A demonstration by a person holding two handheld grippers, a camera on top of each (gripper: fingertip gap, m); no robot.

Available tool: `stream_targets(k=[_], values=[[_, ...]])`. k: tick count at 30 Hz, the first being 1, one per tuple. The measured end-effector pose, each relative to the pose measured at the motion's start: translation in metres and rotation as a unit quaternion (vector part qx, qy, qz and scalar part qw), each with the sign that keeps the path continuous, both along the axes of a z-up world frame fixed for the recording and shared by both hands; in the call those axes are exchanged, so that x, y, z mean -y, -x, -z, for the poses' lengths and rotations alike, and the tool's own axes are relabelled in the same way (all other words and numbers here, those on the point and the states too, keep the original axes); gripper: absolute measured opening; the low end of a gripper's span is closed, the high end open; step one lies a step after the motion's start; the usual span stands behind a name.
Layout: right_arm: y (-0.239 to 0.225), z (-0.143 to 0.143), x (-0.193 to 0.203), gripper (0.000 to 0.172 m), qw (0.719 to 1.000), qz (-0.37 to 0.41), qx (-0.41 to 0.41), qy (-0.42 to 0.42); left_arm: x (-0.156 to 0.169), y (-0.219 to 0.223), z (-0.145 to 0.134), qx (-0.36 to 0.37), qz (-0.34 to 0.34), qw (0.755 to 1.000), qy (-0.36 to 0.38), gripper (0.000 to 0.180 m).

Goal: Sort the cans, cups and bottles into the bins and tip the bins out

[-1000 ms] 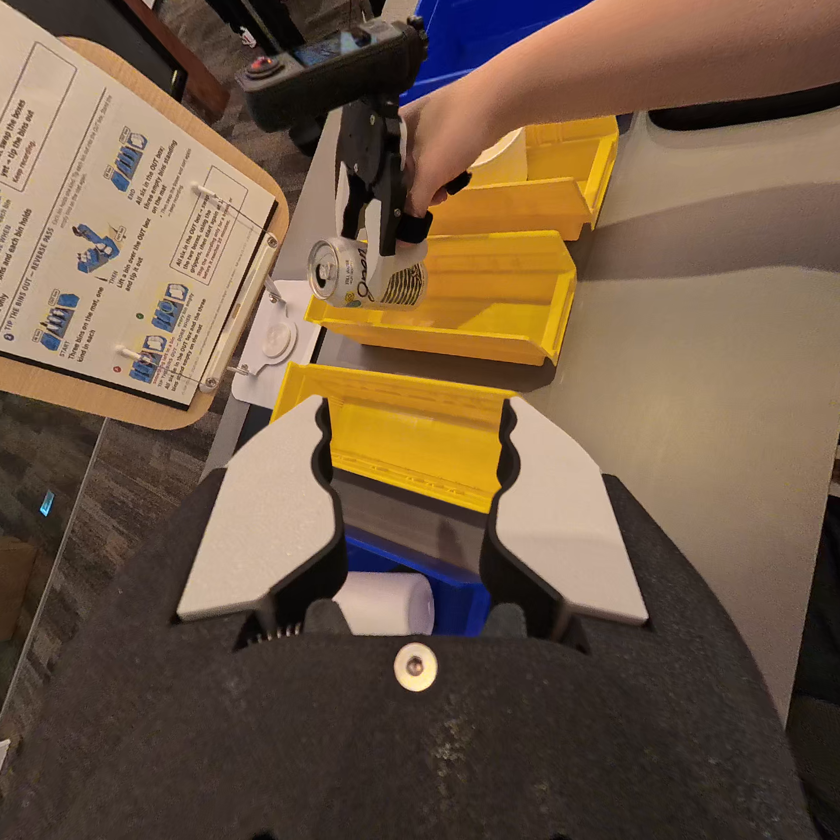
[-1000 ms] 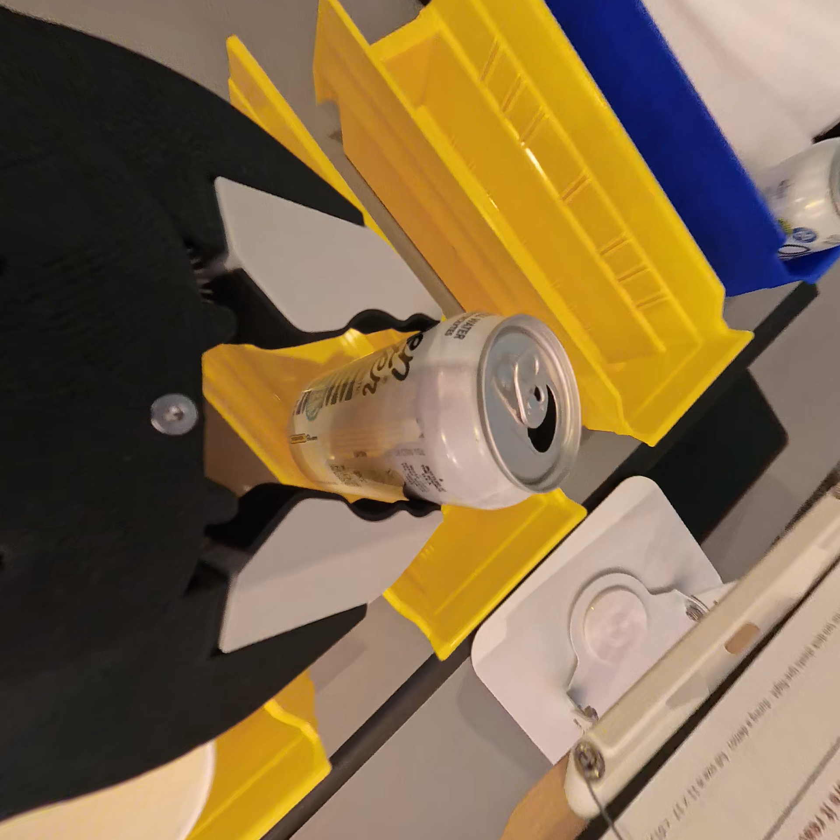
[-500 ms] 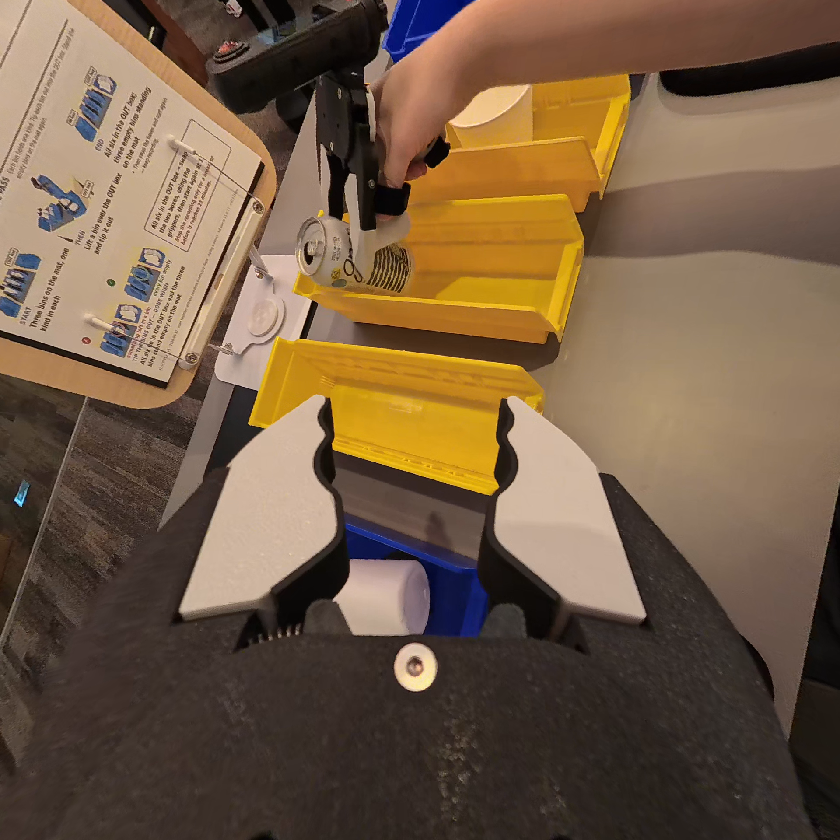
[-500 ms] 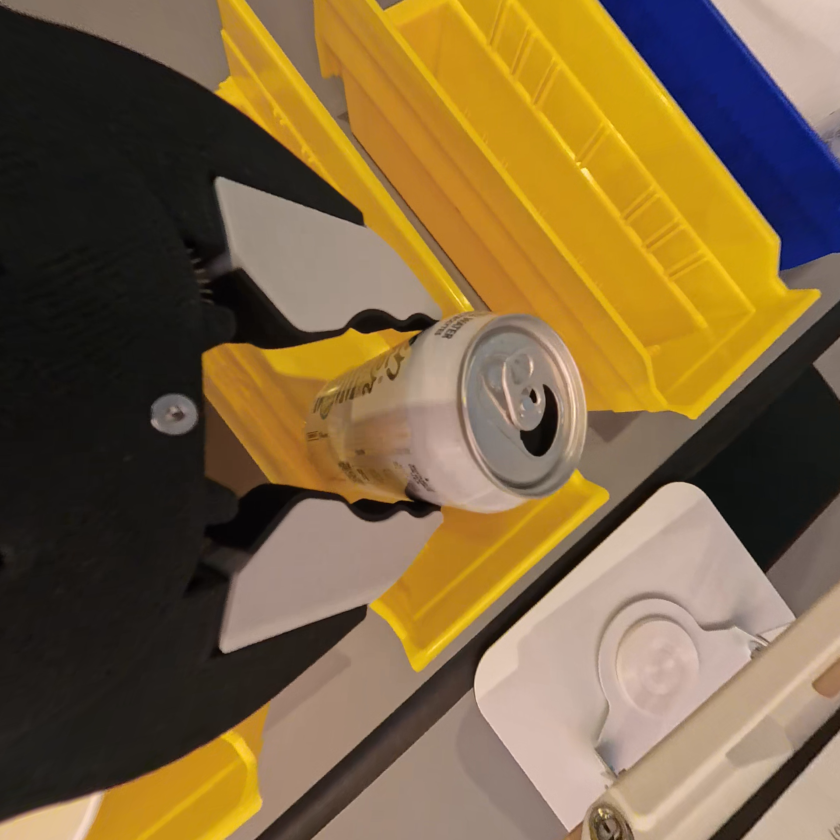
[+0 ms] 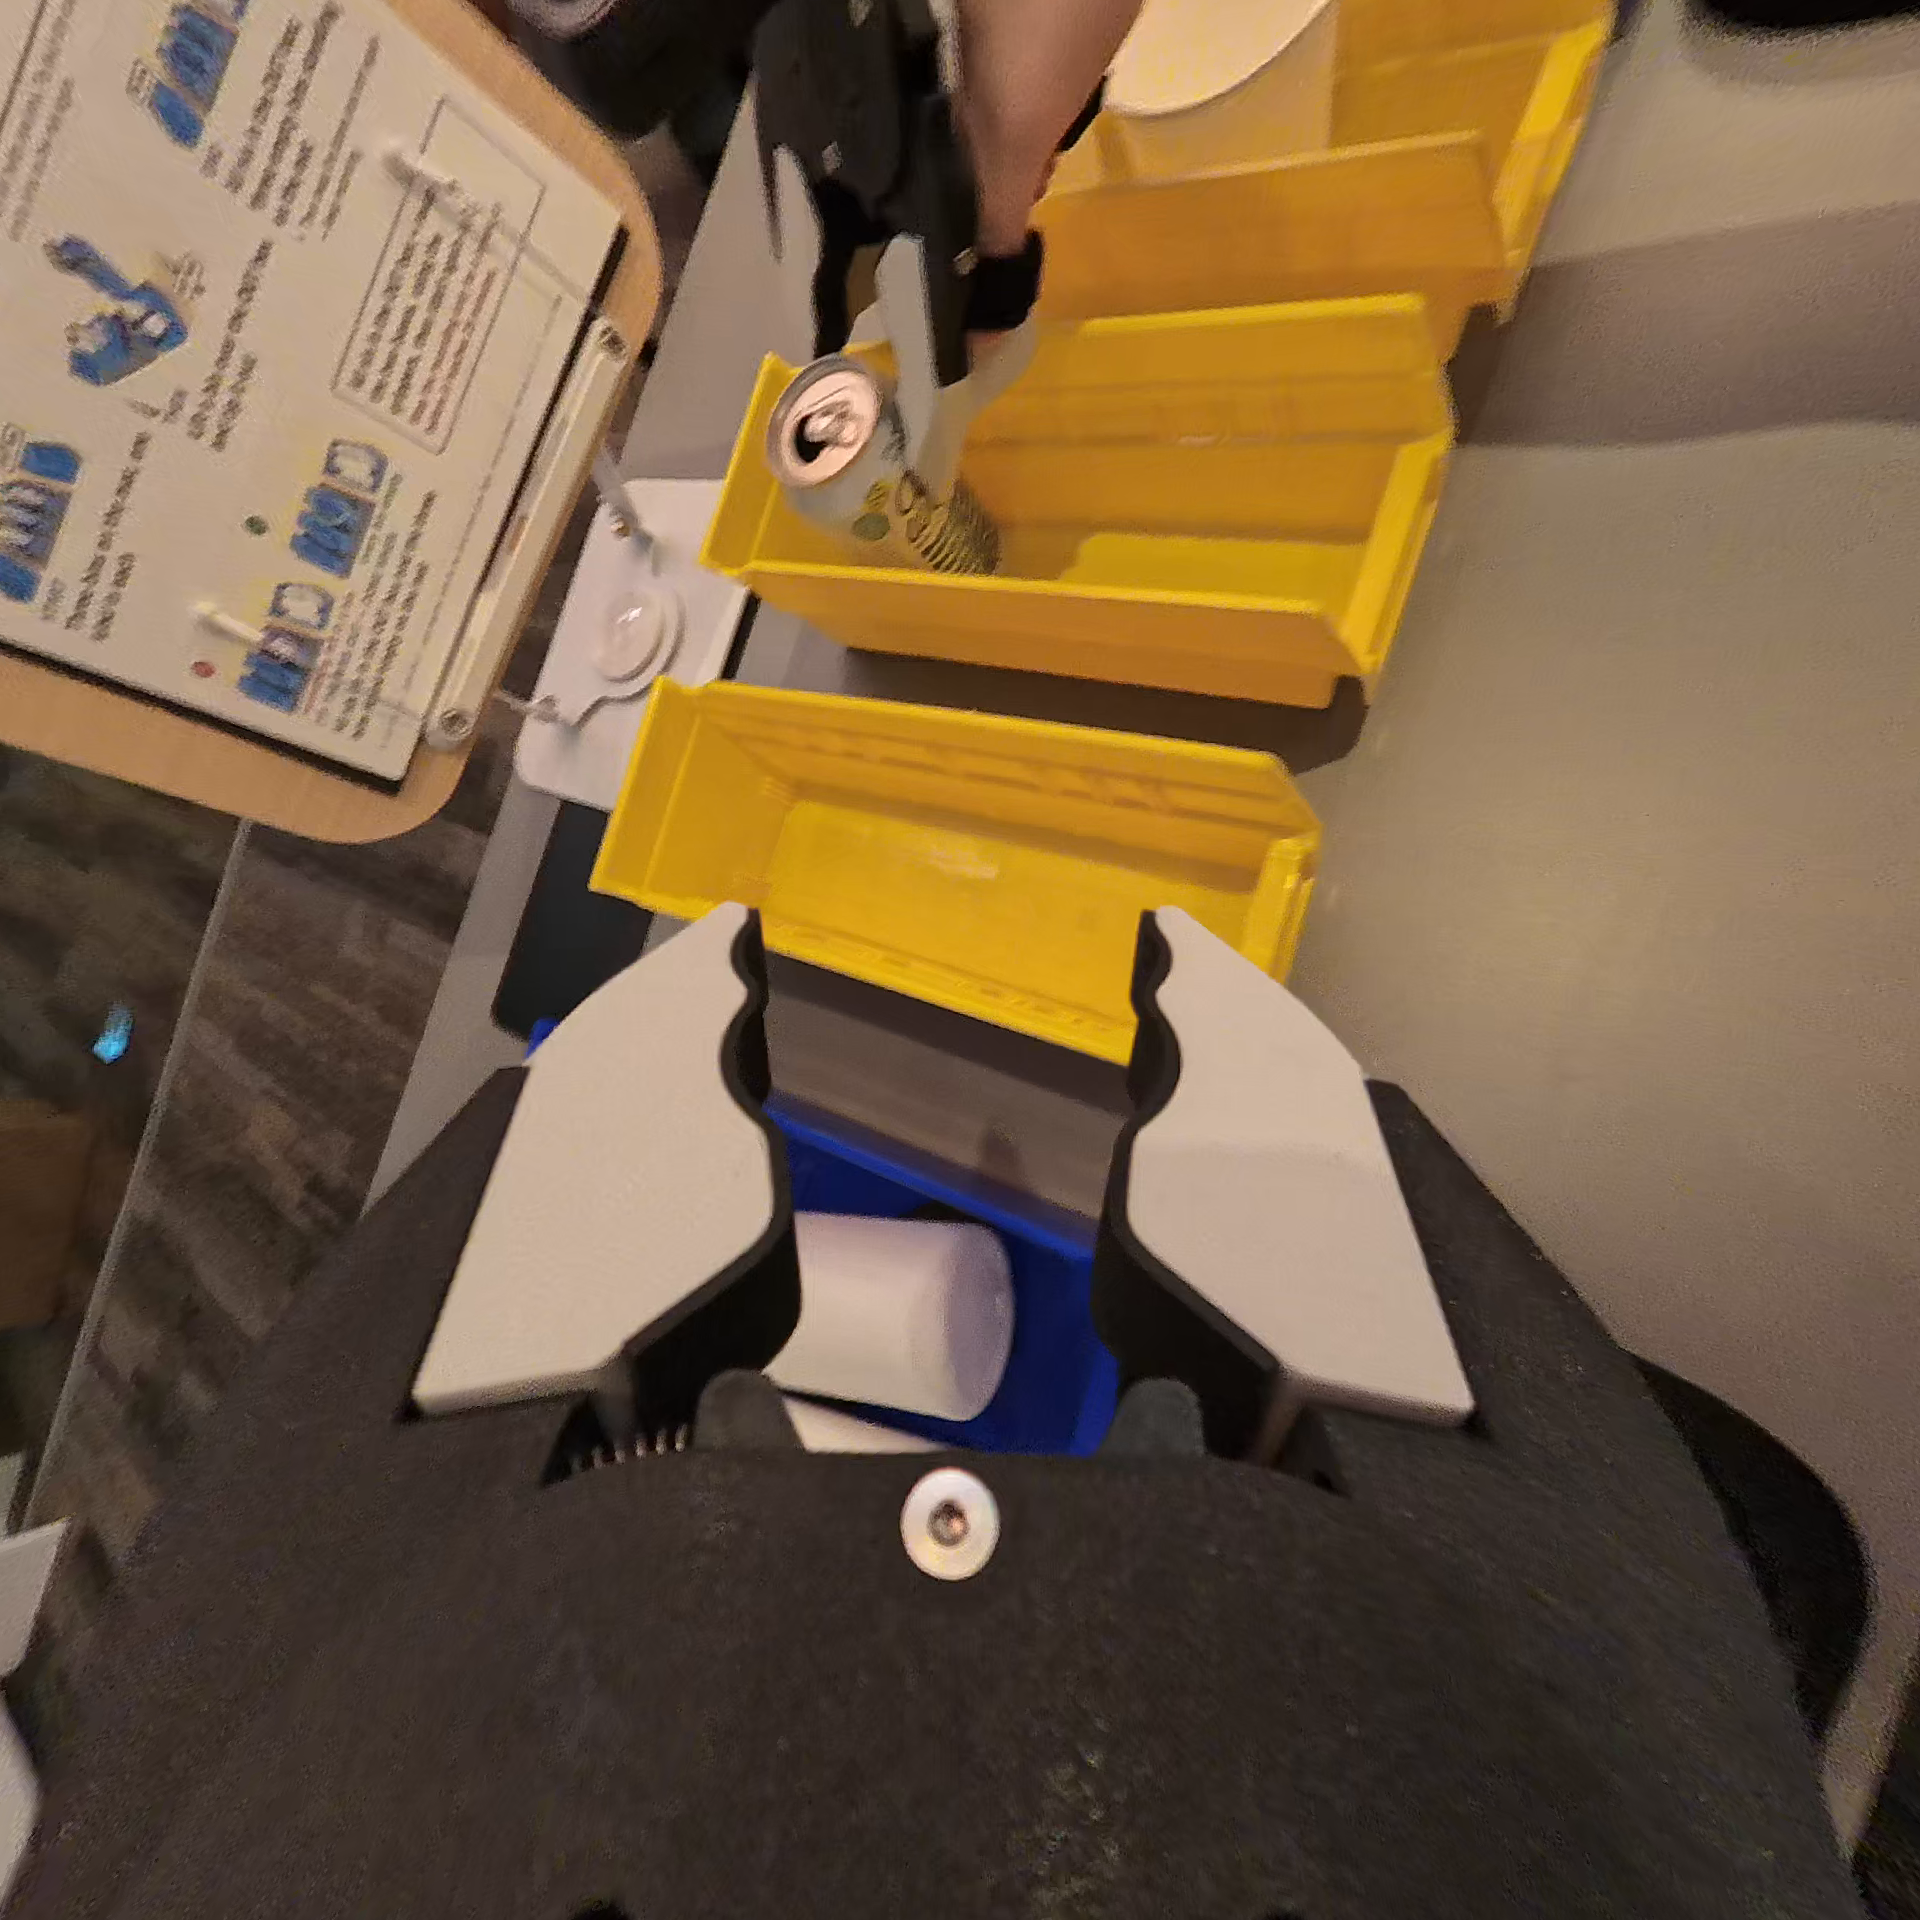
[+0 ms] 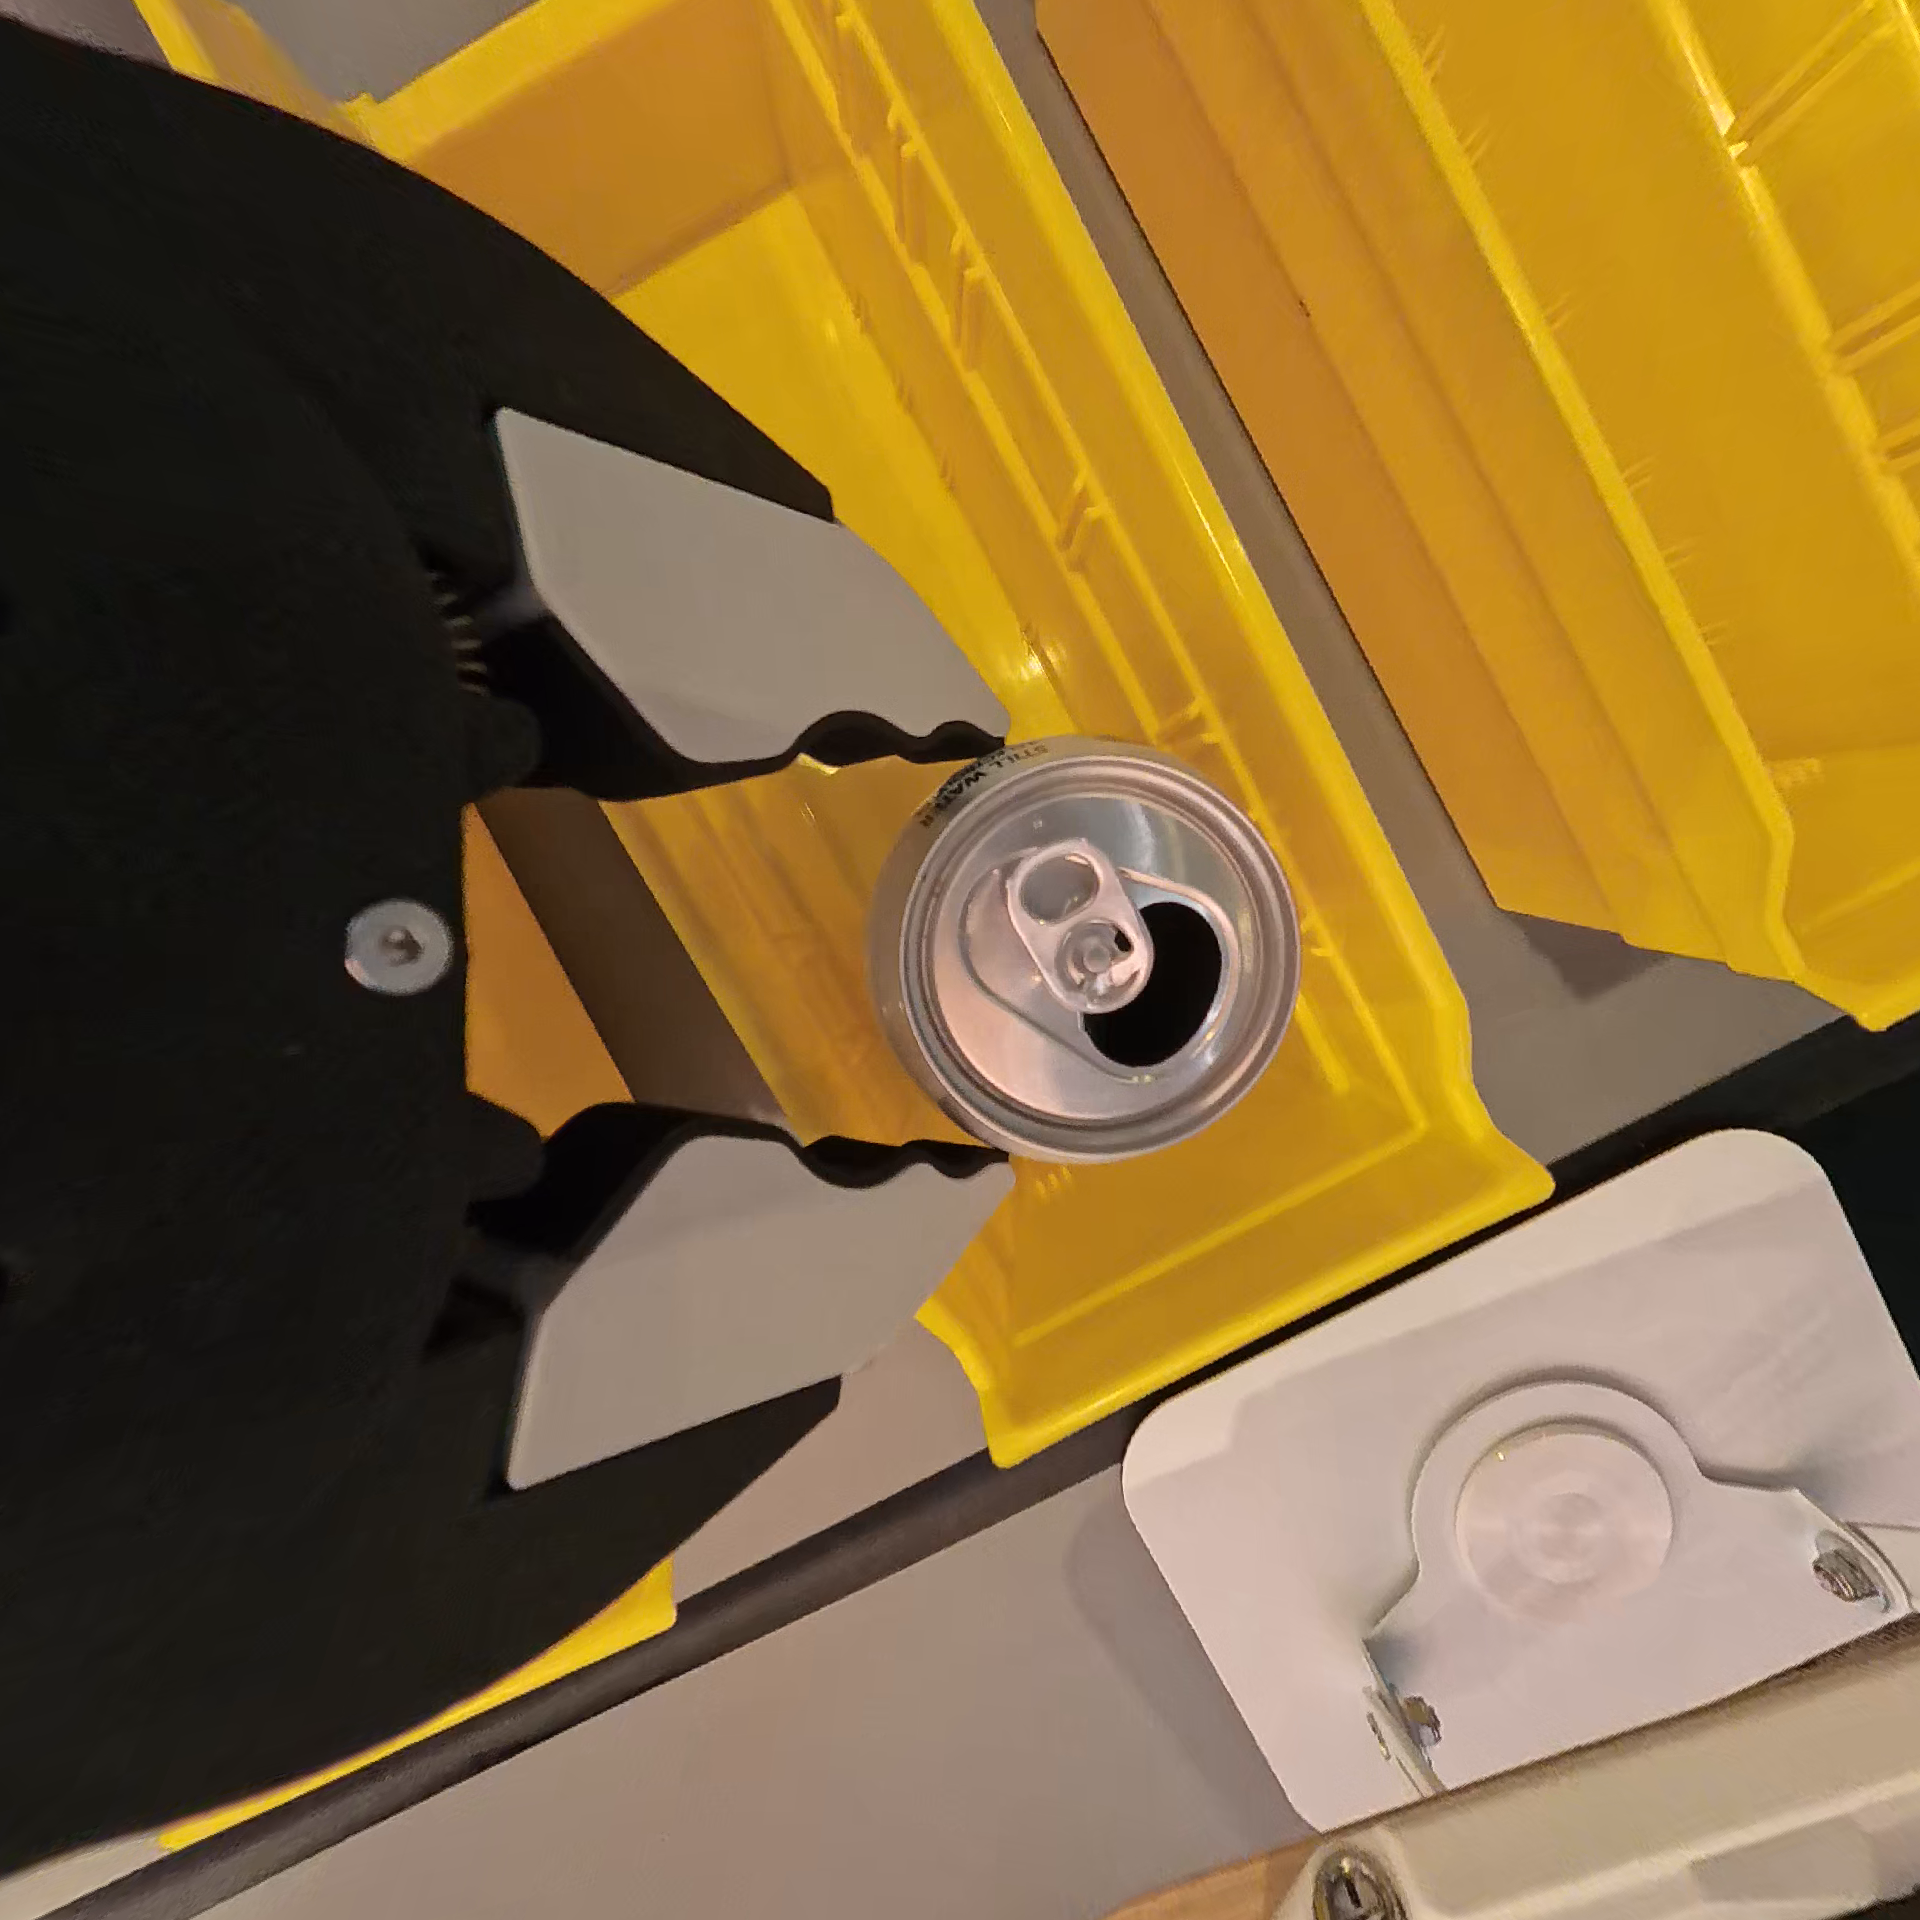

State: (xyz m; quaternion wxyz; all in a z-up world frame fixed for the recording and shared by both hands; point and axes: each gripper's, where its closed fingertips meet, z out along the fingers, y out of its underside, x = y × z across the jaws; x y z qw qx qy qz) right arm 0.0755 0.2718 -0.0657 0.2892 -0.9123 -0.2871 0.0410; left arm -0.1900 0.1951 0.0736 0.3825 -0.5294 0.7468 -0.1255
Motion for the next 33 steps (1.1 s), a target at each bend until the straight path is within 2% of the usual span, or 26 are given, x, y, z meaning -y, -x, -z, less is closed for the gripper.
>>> stream_targets(k=[5, 11, 16, 20, 23, 26, 30, 33], values=[[-0.002, -0.008, -0.002, 0.073, 1.0, -0.003, 0.018, -0.022, -0.049, 0.012, -0.005, 0.0, -0.11, 0.987, -0.113, 0.066], [-0.003, -0.03, 0.002, 0.076, 0.998, -0.007, 0.014, -0.064, -0.1, 0.045, -0.019, -0.058, -0.217, 0.935, -0.275, 0.068], [-0.002, -0.054, 0.01, 0.077, 0.994, -0.01, 0.012, -0.108, -0.116, 0.064, -0.035, -0.085, -0.259, 0.891, -0.363, 0.068], [-0.004, -0.067, 0.023, 0.077, 0.992, -0.015, 0.018, -0.123, -0.119, 0.073, -0.042, -0.098, -0.266, 0.87, -0.402, 0.066], [-0.007, -0.073, 0.032, 0.077, 0.992, -0.016, 0.025, -0.126, -0.118, 0.075, -0.039, -0.099, -0.267, 0.876, -0.39, 0.067], [-0.011, -0.079, 0.043, 0.077, 0.991, -0.021, 0.034, -0.126, -0.119, 0.079, -0.025, -0.098, -0.267, 0.901, -0.329, 0.069], [-0.015, -0.088, 0.058, 0.077, 0.99, -0.031, 0.043, -0.131, -0.133, 0.084, 0.013, -0.074, -0.286, 0.946, -0.135, 0.075], [-0.016, -0.096, 0.071, 0.077, 0.988, -0.043, 0.051, -0.136, -0.149, 0.078, 0.035, -0.028, -0.304, 0.952, 0.003, 0.076]])
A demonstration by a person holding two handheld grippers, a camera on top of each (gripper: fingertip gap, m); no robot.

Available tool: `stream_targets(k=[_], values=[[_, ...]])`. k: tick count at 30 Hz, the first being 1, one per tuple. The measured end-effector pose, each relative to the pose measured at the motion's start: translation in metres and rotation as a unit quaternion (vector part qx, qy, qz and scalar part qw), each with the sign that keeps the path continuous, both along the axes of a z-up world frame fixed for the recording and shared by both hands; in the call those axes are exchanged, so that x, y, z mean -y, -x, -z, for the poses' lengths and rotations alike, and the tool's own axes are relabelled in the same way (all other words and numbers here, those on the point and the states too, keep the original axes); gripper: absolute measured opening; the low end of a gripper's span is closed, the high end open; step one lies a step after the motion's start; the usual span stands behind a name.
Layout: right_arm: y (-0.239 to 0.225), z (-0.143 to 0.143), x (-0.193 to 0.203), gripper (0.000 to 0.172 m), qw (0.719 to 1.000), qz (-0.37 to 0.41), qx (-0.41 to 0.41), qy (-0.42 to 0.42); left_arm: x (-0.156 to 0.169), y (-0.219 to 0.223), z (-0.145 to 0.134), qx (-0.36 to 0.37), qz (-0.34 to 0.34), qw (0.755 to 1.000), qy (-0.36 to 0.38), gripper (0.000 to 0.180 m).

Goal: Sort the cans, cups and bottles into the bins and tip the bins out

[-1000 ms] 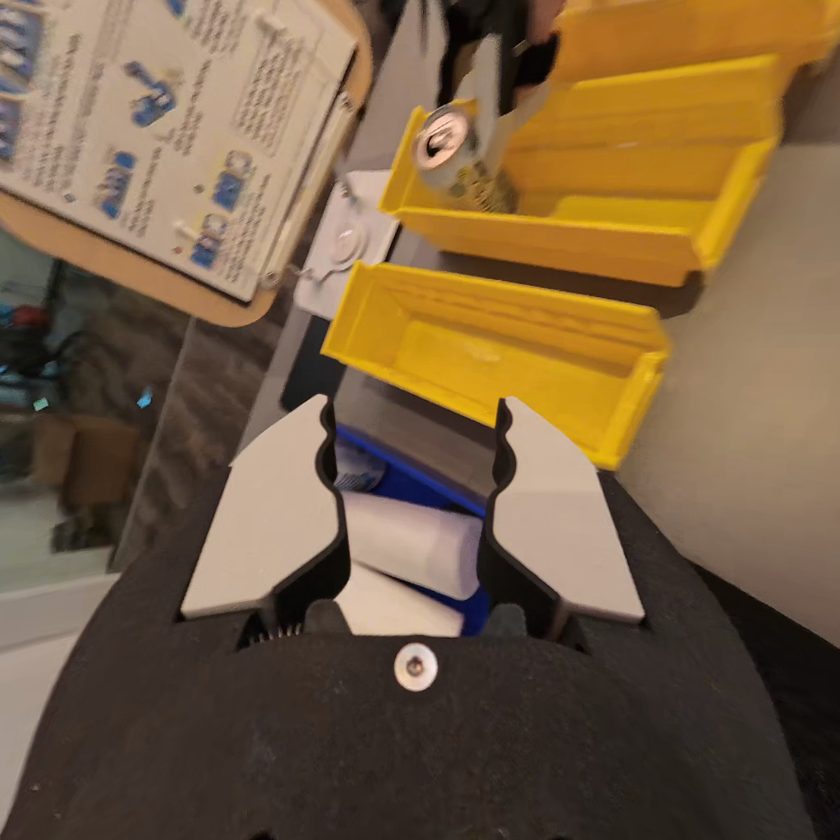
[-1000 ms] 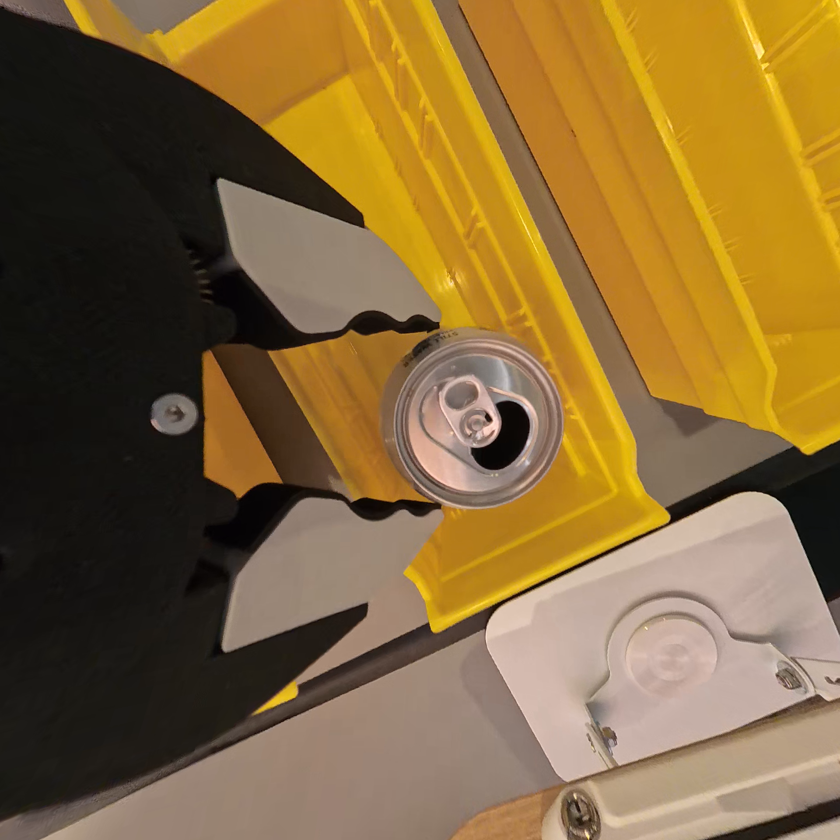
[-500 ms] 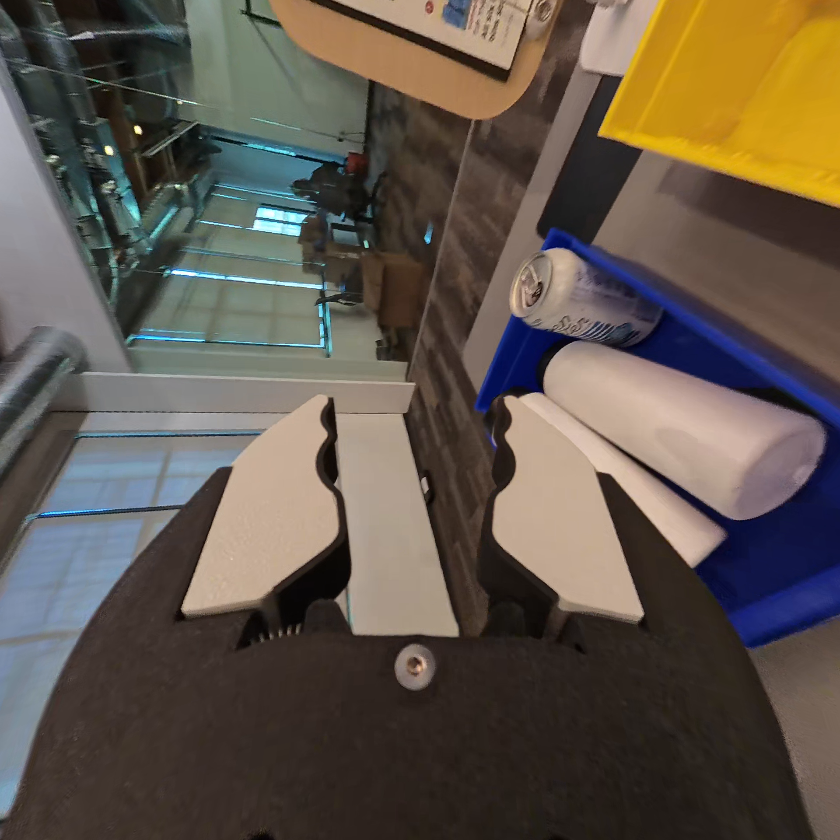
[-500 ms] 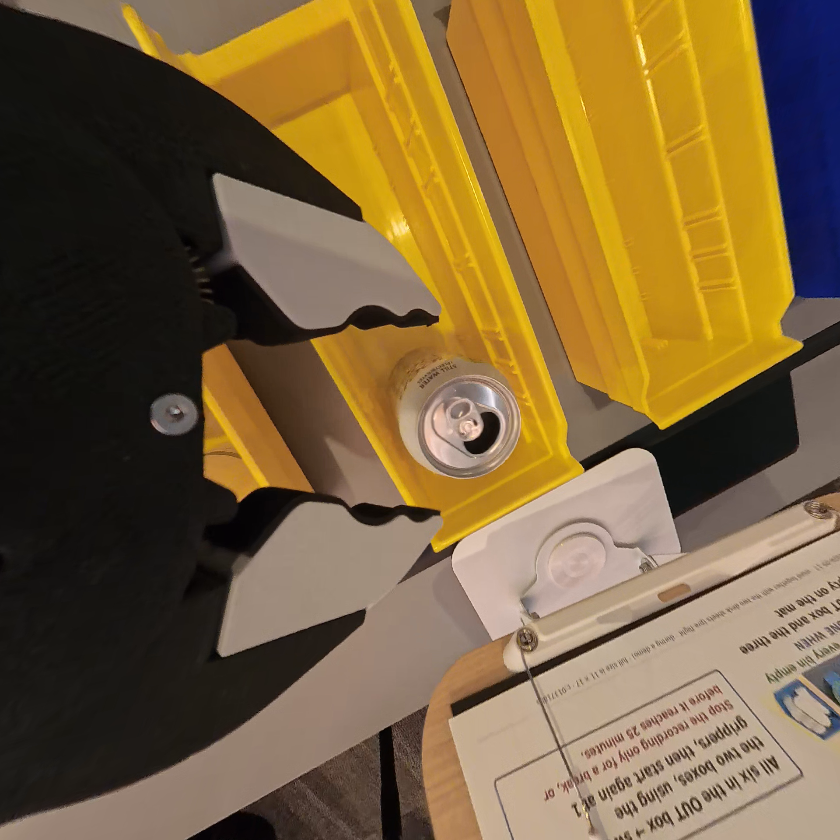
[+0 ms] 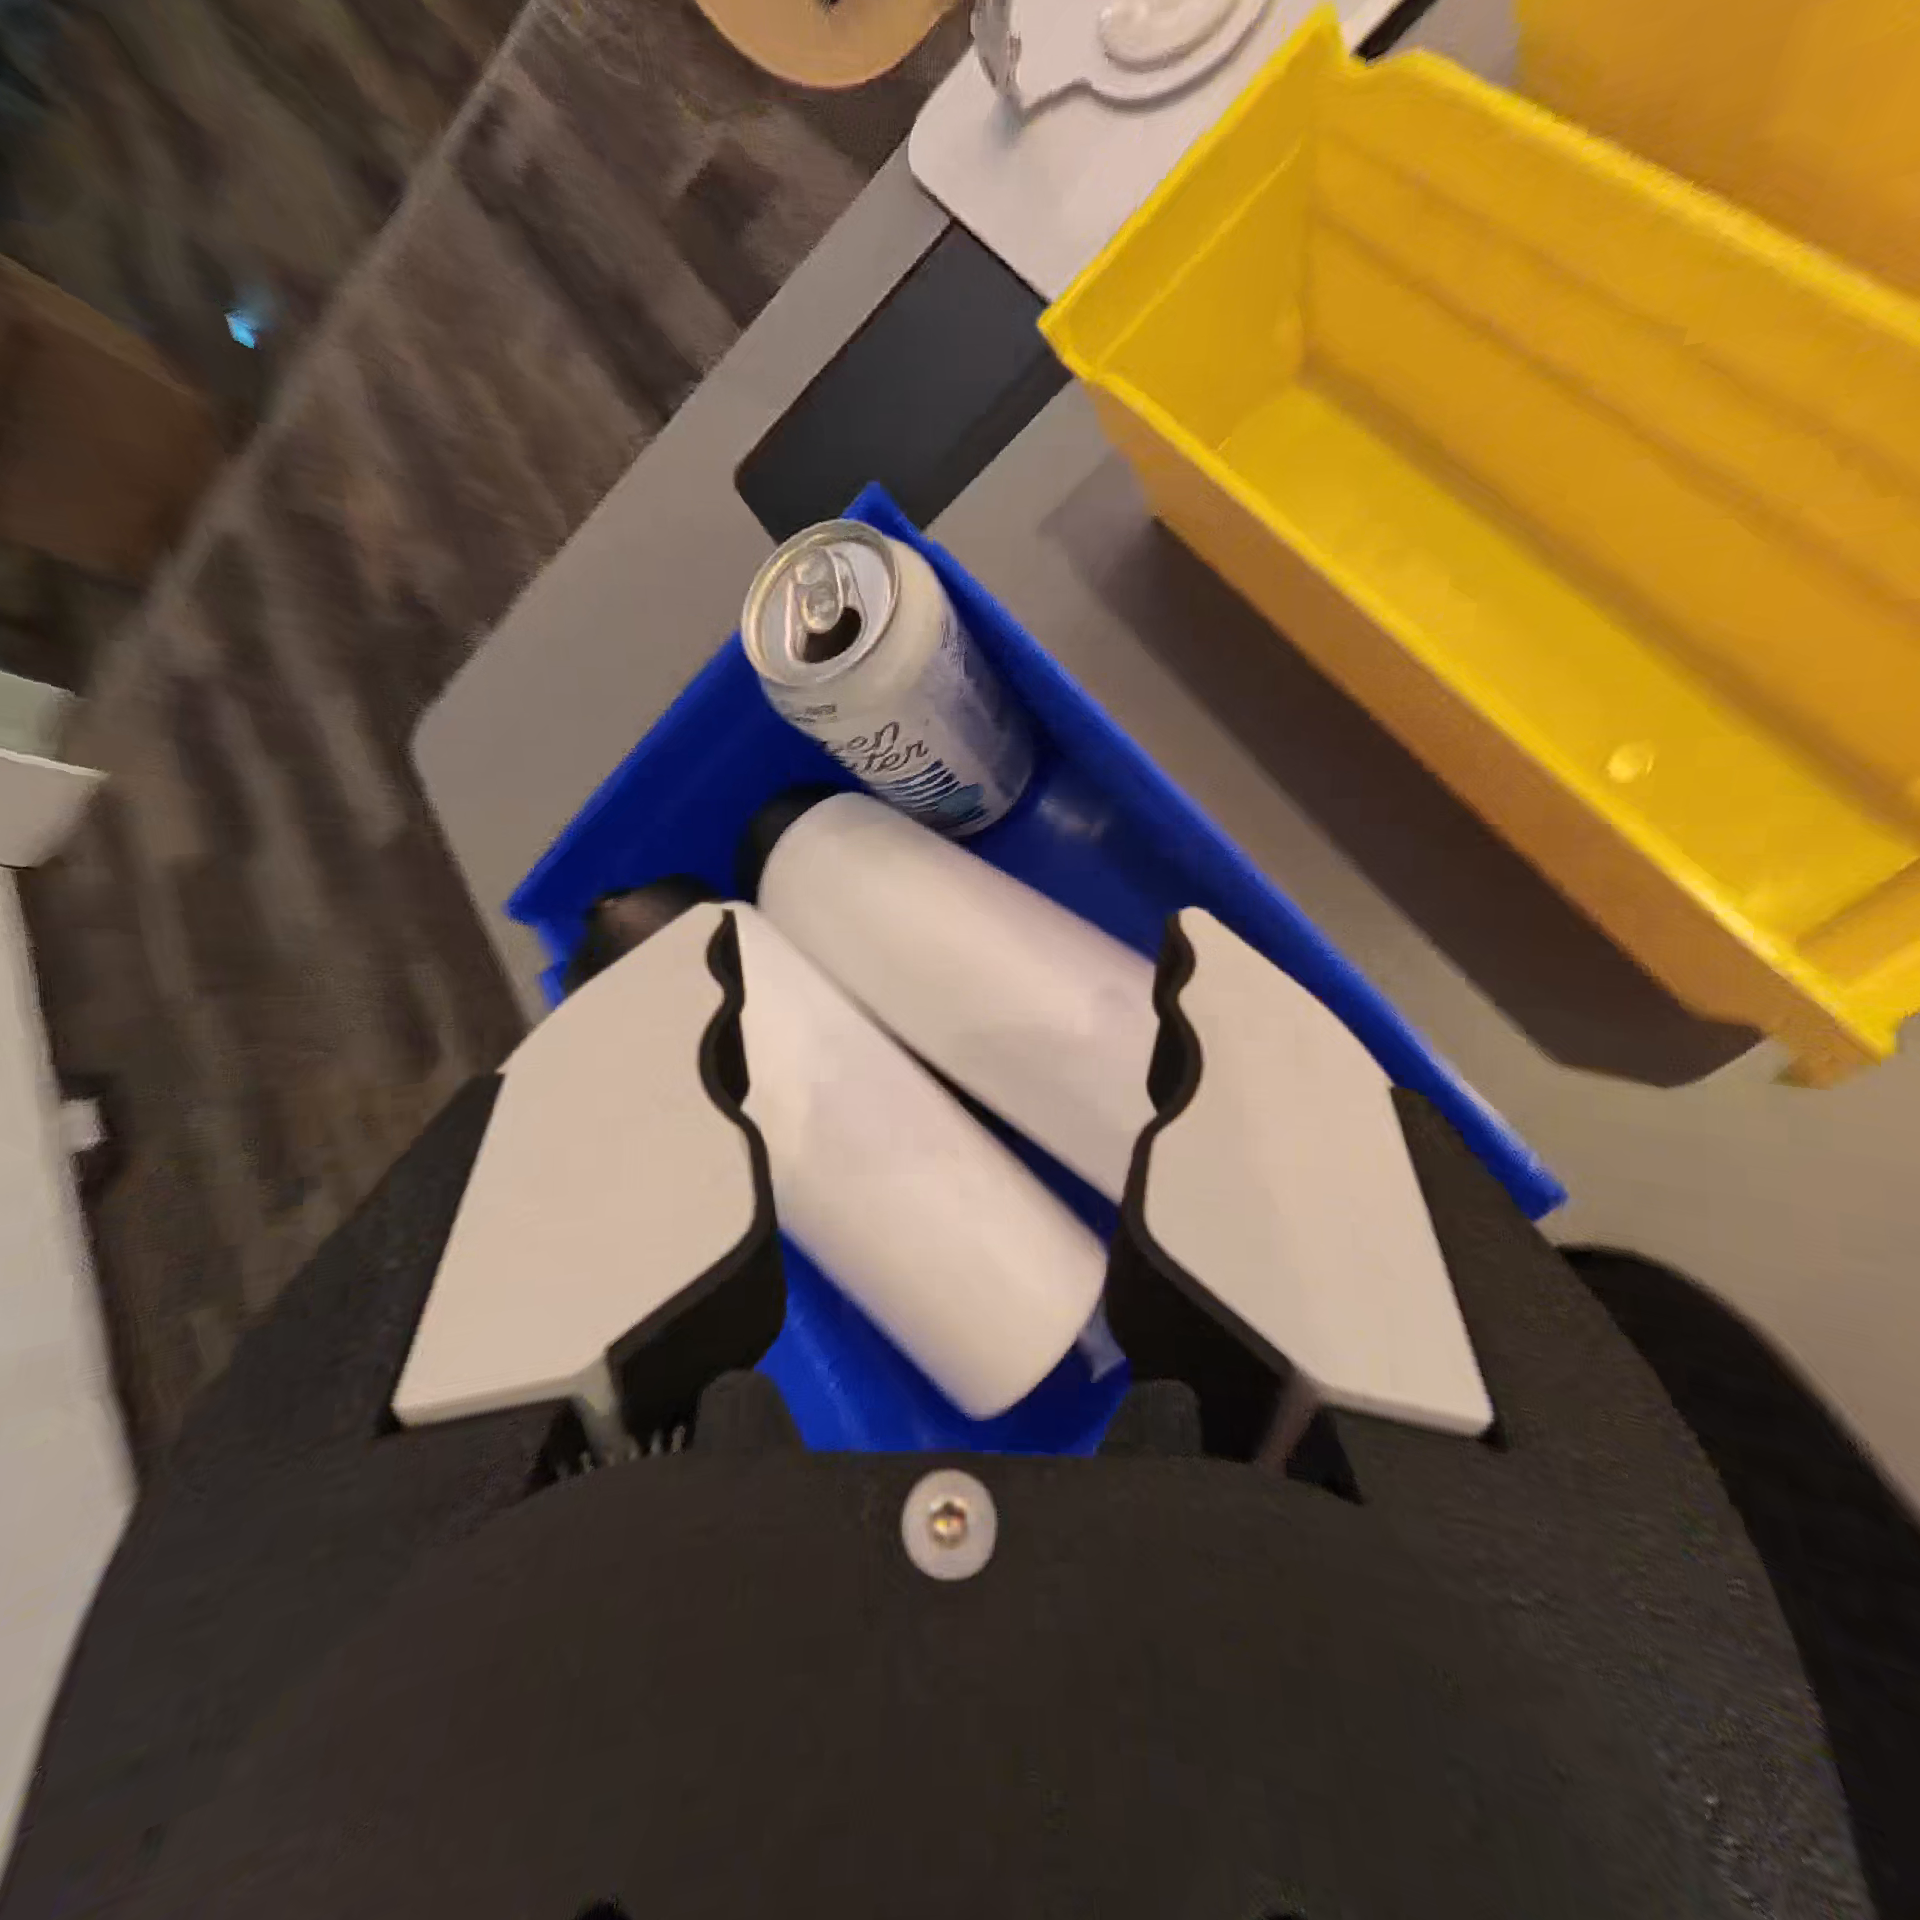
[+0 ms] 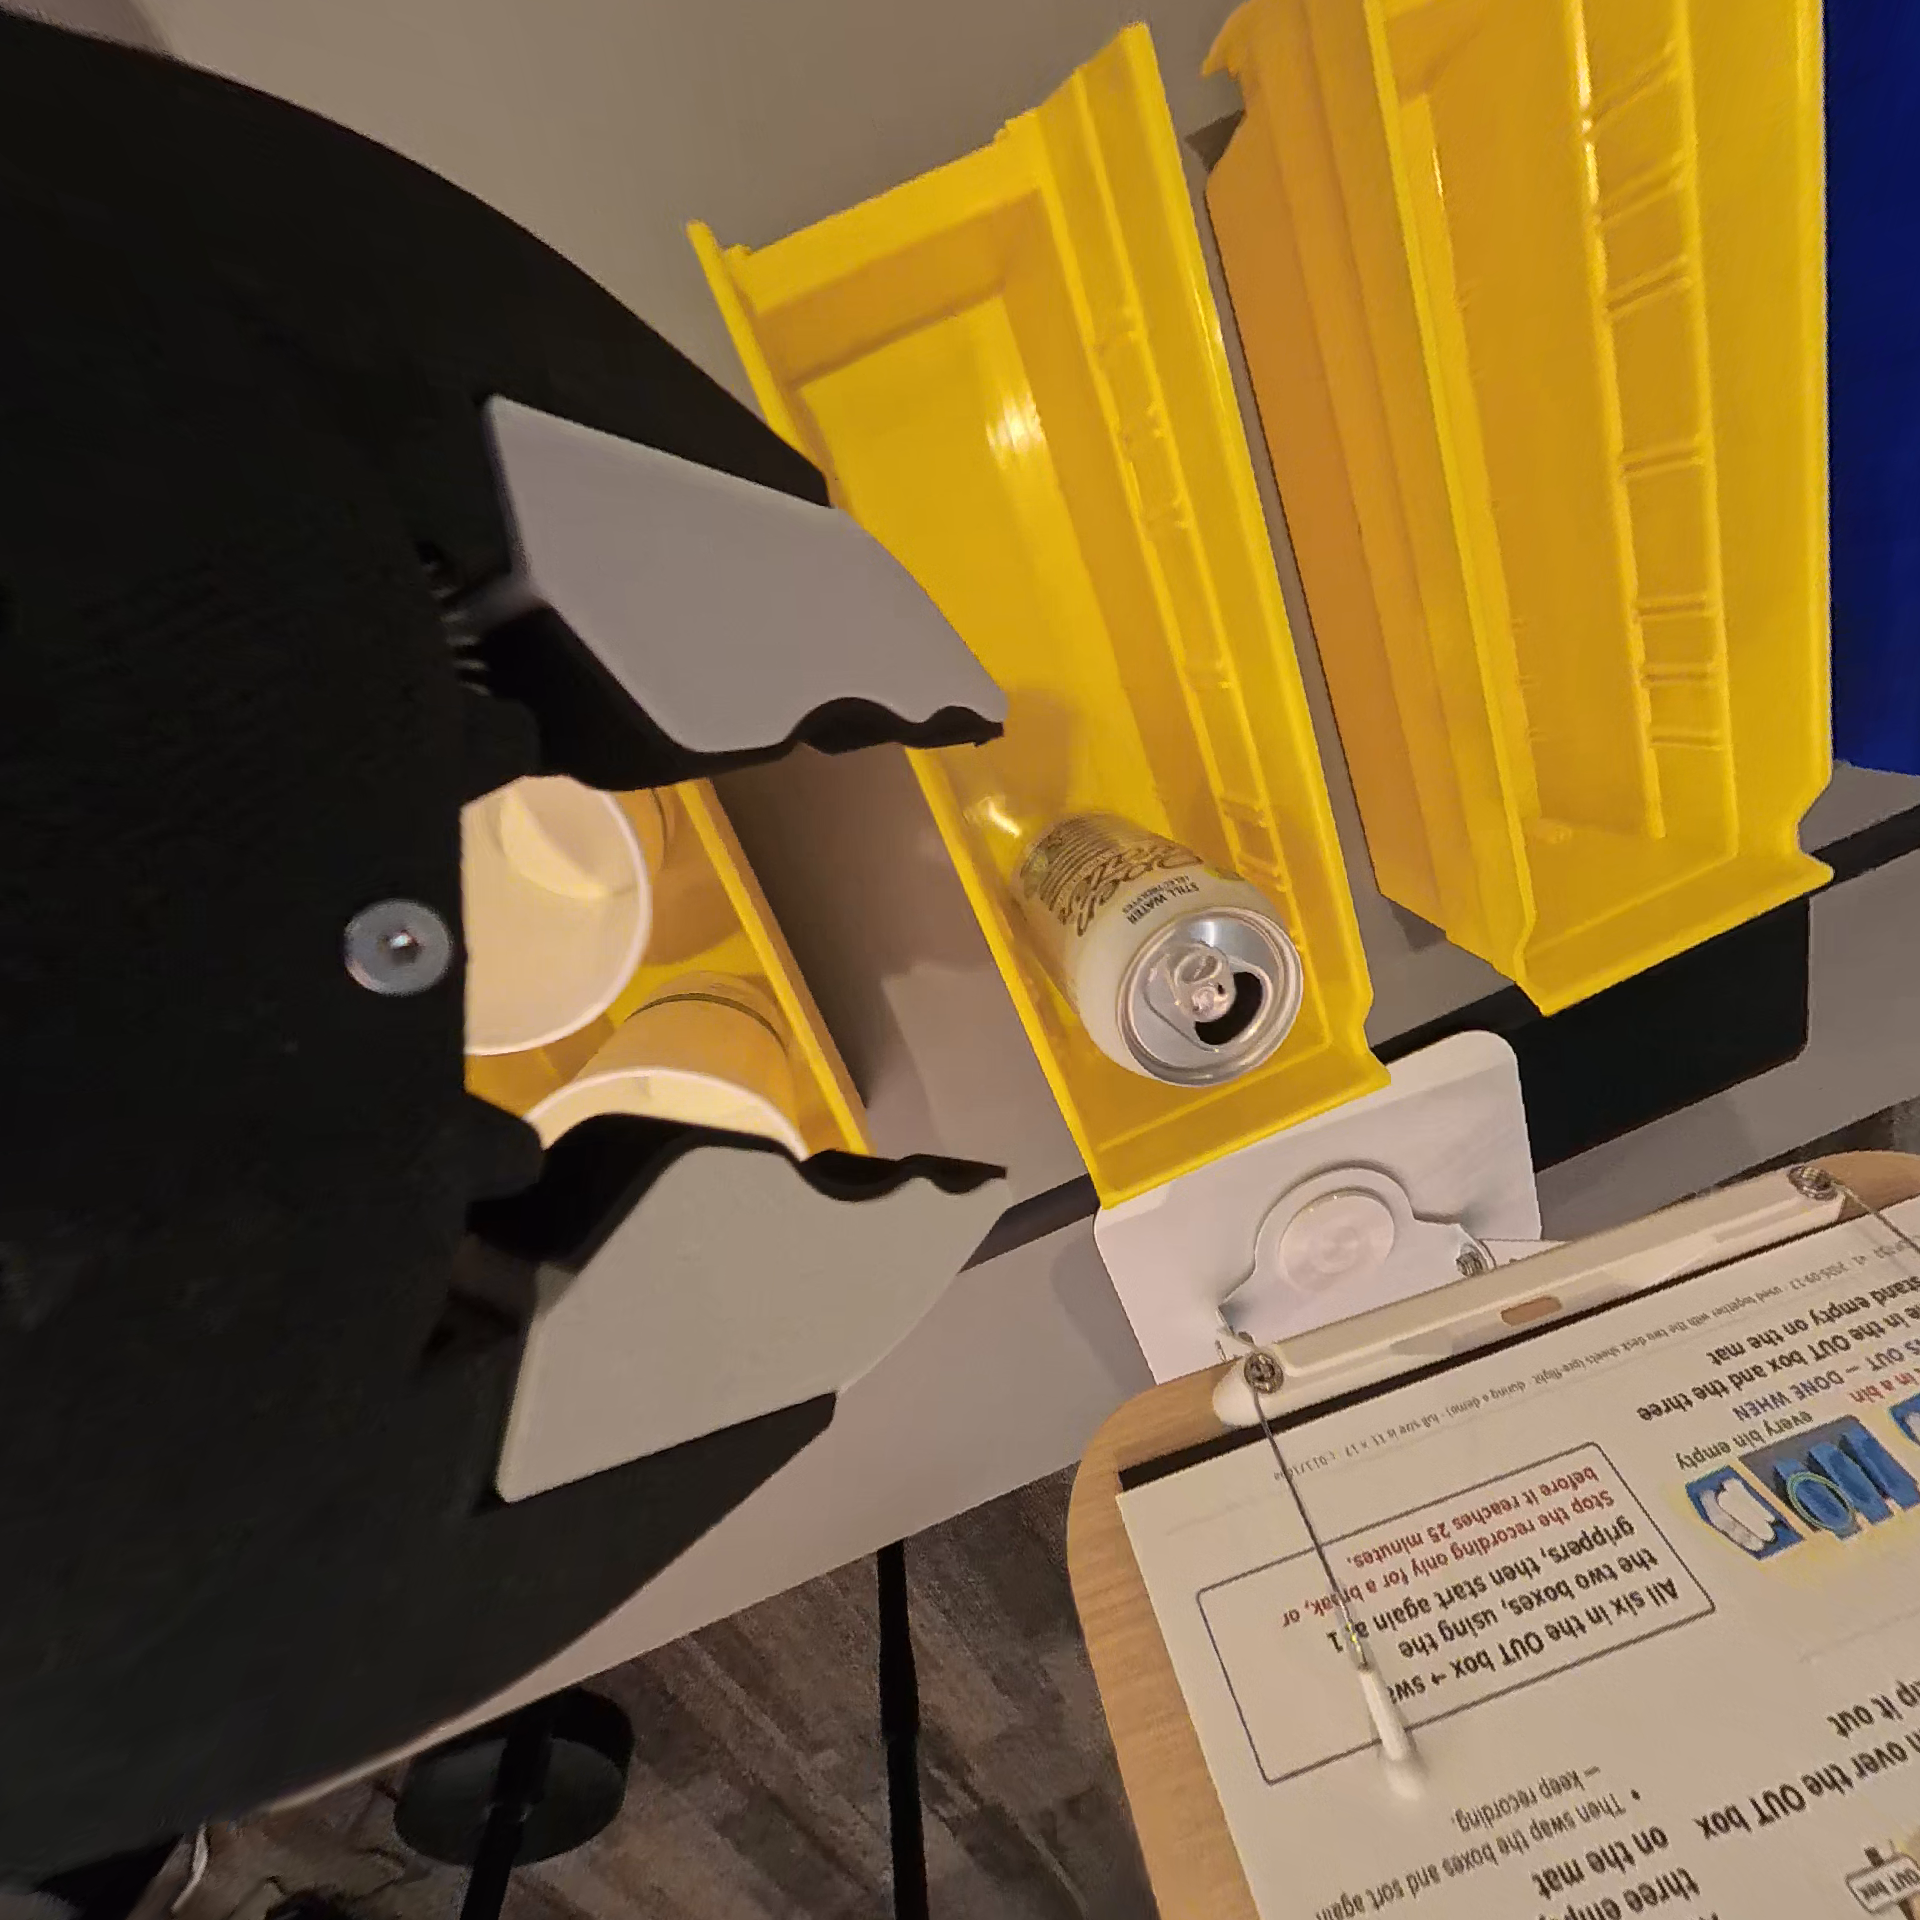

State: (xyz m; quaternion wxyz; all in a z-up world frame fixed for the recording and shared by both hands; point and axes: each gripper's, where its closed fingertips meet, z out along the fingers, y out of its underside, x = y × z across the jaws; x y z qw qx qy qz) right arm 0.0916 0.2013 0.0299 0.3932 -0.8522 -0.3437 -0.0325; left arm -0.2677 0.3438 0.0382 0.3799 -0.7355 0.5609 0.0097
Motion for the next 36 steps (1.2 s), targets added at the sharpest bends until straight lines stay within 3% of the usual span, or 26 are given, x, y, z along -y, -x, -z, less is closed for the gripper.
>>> stream_targets(k=[4, 12, 19, 29, 36], values=[[0.003, -0.005, 0.022, 0.077, 0.999, -0.029, 0.024, 0.006, -0.032, -0.017, 0.026, 0.047, 0.007, 0.997, 0.062, 0.079], [0.016, -0.02, 0.075, 0.077, 0.994, -0.091, 0.053, -0.001, -0.104, -0.037, 0.083, 0.032, 0.021, 0.994, 0.097, 0.08], [0.008, -0.027, 0.101, 0.077, 0.993, -0.1, 0.056, -0.01, -0.118, -0.051, 0.095, 0.029, 0.052, 0.99, 0.126, 0.078], [-0.004, -0.03, 0.101, 0.077, 0.996, -0.086, 0.023, -0.031, -0.115, -0.052, 0.092, 0.017, 0.065, 0.99, 0.128, 0.071], [0.006, -0.028, 0.092, 0.077, 0.995, -0.085, -0.003, -0.044, -0.098, -0.042, 0.041, 0.059, 0.07, 0.99, 0.106, 0.071]])
